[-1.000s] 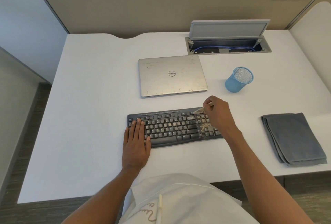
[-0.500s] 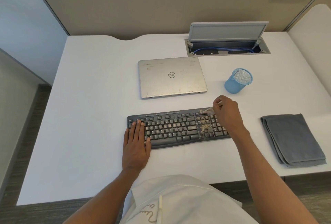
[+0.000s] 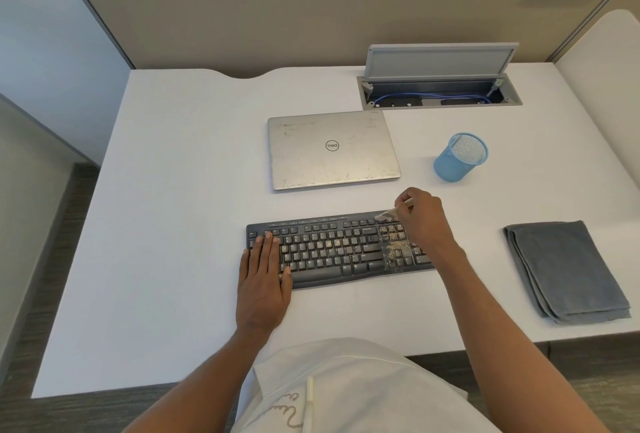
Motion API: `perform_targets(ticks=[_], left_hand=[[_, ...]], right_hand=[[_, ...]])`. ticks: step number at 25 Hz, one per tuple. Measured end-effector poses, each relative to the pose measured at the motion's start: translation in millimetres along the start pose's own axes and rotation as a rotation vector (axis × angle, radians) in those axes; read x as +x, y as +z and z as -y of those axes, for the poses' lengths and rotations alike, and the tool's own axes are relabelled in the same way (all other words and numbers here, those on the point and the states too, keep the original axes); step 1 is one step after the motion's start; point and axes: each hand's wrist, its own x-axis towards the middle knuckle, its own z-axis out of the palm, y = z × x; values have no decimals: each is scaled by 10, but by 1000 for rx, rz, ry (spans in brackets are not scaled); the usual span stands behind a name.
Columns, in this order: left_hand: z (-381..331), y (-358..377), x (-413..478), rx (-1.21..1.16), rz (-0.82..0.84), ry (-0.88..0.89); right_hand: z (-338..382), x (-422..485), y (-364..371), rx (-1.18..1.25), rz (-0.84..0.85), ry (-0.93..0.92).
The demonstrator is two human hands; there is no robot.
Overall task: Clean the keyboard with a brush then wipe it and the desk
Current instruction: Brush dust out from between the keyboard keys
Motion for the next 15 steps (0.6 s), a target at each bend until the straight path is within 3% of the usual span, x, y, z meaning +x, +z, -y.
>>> perform_targets(ticks=[5,11,15], left_hand=[[4,10,-3,-2,4,-6],[0,-5,1,-15,-4,-3],[-7,-12,-2,-19,-9,-2]], right_hand=[[7,10,-101,-2,-76,4],[54,-37,41,15,26,-23],[5,-53,-19,-25,-50,8]])
